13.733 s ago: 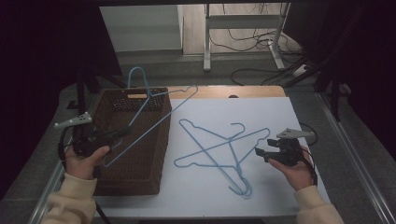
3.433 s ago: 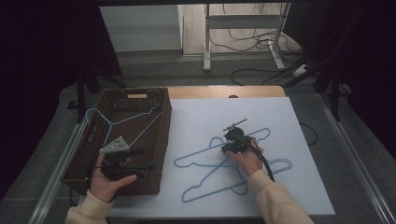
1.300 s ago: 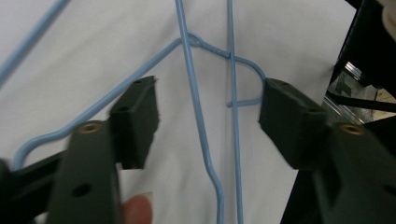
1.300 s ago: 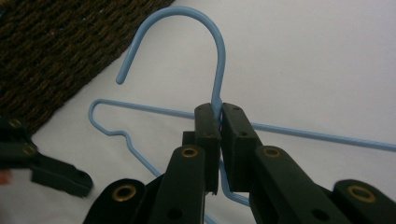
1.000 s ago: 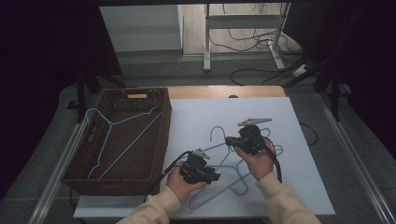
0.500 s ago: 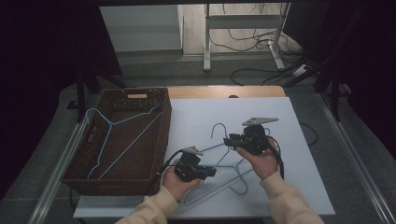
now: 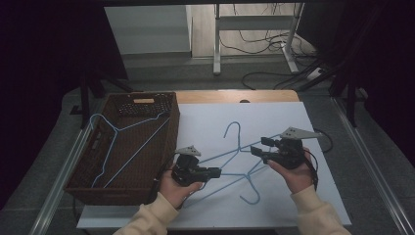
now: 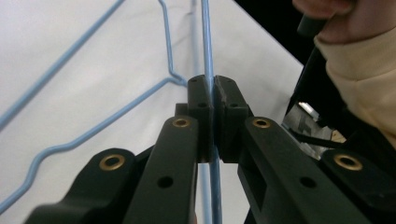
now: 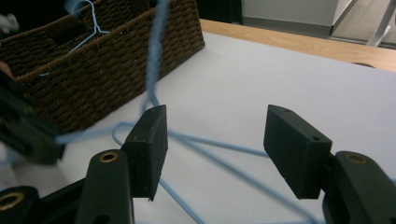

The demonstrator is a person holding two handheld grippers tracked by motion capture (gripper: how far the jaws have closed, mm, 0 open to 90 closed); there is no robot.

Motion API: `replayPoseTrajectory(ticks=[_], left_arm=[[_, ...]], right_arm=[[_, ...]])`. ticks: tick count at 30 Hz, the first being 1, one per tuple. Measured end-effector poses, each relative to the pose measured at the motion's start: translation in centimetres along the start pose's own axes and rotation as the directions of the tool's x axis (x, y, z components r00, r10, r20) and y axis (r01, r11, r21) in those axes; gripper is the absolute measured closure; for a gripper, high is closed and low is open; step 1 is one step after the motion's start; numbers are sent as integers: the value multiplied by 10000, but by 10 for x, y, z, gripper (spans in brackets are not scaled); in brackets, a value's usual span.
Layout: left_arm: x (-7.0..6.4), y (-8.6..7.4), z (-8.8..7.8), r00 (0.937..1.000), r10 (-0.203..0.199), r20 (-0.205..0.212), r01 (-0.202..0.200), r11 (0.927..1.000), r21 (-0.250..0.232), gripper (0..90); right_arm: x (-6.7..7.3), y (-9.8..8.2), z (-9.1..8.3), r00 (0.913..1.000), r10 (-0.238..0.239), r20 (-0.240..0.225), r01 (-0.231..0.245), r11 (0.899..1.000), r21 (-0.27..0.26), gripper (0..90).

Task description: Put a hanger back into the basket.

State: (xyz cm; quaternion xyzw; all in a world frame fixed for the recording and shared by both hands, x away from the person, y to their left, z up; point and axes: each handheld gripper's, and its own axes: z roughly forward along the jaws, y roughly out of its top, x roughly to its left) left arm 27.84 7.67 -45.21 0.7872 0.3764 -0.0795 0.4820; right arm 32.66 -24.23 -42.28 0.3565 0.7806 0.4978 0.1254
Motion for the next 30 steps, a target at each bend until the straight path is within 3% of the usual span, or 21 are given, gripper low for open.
replayPoseTrajectory(ticks=[11,19,30], left_arm=[[-5,8,-22,9998,167,120,-162,9991,-383,864],[-9,13,-42,9990,405,175,-391,9964,-754,864],[-7,21,-80,9983,575,-72,-579,9872,-1488,864]], right_arm=[[-15,-20,-23,9991,59,409,-58,10000,-31,358],[-21,-25,-29,9979,176,624,-172,9998,-72,358],[-26,-29,-31,9973,308,674,-311,9995,43,350]])
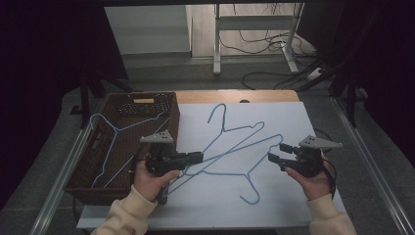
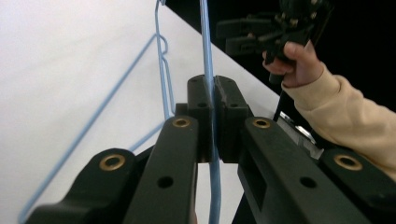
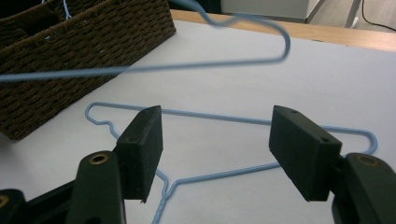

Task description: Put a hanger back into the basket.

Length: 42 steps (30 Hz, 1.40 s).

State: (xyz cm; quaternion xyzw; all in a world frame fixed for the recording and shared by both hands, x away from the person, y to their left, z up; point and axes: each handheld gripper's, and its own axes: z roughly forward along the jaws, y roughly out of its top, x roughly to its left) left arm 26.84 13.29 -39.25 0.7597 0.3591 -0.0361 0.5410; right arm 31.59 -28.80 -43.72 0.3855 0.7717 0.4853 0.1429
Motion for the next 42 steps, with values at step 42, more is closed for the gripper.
replayPoseTrajectory(ticks=[42], left_arm=[[70,-31,-146,9684,-1723,-1801,1273,9632,-2369,865]], right_arm=[[-3,-10,15,10000,-78,58,72,9948,1012,316]])
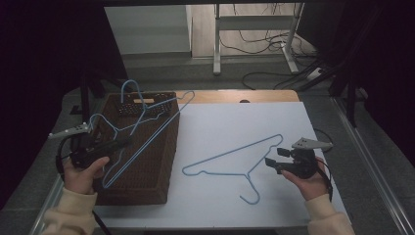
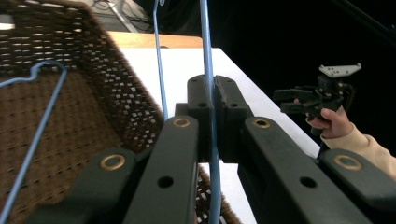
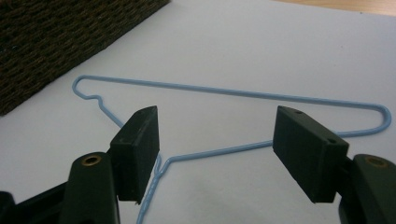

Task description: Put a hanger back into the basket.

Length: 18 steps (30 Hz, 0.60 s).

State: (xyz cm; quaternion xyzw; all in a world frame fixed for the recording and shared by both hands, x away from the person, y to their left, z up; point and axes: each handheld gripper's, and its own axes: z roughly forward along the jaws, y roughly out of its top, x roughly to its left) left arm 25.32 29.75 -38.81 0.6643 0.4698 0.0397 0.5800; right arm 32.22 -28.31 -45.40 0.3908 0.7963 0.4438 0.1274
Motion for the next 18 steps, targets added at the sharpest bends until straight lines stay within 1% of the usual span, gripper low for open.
replayPoseTrajectory(ticks=[2,5,10,12,14,18], left_arm=[[6,-1,-5,9998,-56,-171,54,9999,-93,865],[15,-2,-12,9992,-234,-318,227,9995,-201,865],[26,-5,-20,9976,-480,-490,465,9985,-306,864],[30,-6,-22,9971,-544,-541,528,9981,-310,864],[33,-6,-23,9952,-580,-788,560,9980,-280,865],[42,-9,-23,9920,-789,-982,773,9968,-193,865]], right_arm=[[0,0,1,10000,-11,-25,12,10000,47,313],[1,0,2,10000,-30,-54,31,10000,95,311],[1,-1,4,9999,-59,-106,62,9995,298,301],[0,-1,6,9999,-80,-132,85,9992,397,295],[1,-1,6,9999,-93,-140,98,9991,414,295],[1,-1,6,9999,-83,-150,89,9990,435,294]])
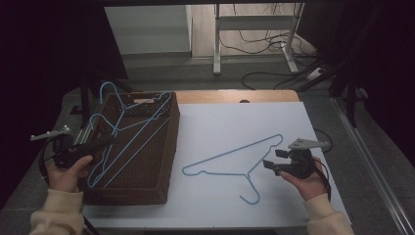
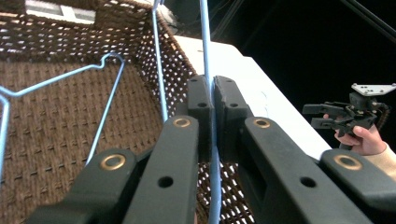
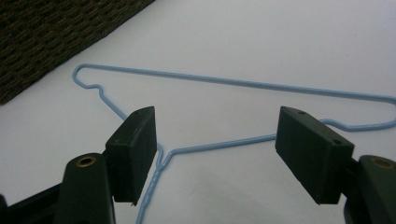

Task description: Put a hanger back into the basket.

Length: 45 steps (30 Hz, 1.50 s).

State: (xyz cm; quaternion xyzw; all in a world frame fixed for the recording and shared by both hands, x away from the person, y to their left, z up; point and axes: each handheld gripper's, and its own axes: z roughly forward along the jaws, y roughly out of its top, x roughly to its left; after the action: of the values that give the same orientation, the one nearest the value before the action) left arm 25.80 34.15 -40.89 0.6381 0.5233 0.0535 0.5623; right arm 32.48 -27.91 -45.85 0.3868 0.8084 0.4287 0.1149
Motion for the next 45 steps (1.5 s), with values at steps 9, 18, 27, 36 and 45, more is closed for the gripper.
replayPoseTrajectory(ticks=[9,18,27,36,45], left_arm=[[11,-1,10,9998,-183,-121,188,9989,433,865],[28,-4,27,9981,-512,-352,551,9912,1201,865],[35,-7,36,9963,-532,-677,631,9861,1535,863],[41,-3,30,9498,176,-3124,260,9905,1350,484],[1,-4,32,9631,1320,-2346,-986,9839,1491,368]], right_arm=[[0,0,1,10000,-45,-28,45,10000,72,294],[0,0,1,10000,-74,-31,74,9999,80,294],[0,0,2,10000,-77,-18,77,9999,98,294],[-1,0,1,10000,-62,-23,62,9999,90,294],[0,1,2,10000,-90,-28,90,9999,109,292]])
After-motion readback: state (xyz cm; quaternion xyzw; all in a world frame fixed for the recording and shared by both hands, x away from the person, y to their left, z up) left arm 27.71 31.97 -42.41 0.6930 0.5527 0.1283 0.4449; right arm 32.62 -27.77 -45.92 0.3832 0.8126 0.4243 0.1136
